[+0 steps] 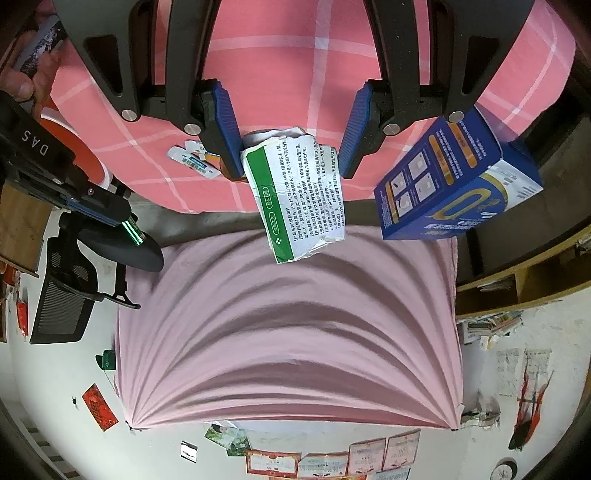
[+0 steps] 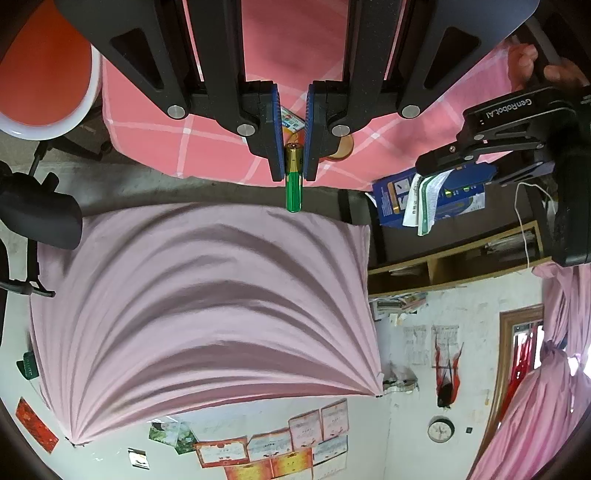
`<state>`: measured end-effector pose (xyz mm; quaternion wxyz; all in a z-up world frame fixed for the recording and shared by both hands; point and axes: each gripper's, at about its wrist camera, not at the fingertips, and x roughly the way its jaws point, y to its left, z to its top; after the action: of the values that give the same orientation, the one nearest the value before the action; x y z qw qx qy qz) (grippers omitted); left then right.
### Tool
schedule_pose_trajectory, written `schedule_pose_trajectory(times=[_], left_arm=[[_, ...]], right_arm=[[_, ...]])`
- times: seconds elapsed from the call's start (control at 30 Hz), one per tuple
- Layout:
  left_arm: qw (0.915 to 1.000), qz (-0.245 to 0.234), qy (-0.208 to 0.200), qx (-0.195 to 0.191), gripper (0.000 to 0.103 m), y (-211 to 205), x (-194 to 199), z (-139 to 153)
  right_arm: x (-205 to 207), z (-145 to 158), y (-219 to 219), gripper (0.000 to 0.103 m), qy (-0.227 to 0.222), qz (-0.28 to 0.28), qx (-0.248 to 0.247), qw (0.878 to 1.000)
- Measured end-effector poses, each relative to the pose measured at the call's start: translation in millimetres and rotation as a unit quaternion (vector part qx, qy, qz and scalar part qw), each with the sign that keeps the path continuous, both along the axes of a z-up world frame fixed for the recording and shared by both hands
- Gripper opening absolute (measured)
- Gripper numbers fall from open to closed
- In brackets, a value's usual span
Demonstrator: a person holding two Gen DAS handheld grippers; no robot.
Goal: Collect trash
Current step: 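Grasp white paper packet with left tool while right tool grasps green pen, then carry the white packet and green pen over the bucket with both tools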
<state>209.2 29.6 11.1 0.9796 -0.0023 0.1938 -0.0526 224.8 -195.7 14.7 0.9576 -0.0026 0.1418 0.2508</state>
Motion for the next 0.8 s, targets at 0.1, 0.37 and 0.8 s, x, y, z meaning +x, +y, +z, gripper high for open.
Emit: schedule_pose_trajectory(times=[0.1, 0.37, 0.8], left_arm=[[0.9999, 0.007, -0.01, 0.002, 0.046, -2.1, -6.3, 1.3], [0.9985, 0.02, -0.051, 0.009, 0.046, -20.2, -32.3, 15.9], [0.9949, -0.017, -0.099, 0.014, 0.046, -92.8, -60.0, 47.6]], right_arm=[[-4.2, 1.5, -2.5, 0.008, -0.01, -0.004, 0.005, 1.0], [-20.0, 7.4, -20.2, 0.008, -0.037, -0.021, 0.028, 0.999], [-52.0, 19.5, -75.7, 0.008, -0.076, -0.067, 0.044, 0.994]])
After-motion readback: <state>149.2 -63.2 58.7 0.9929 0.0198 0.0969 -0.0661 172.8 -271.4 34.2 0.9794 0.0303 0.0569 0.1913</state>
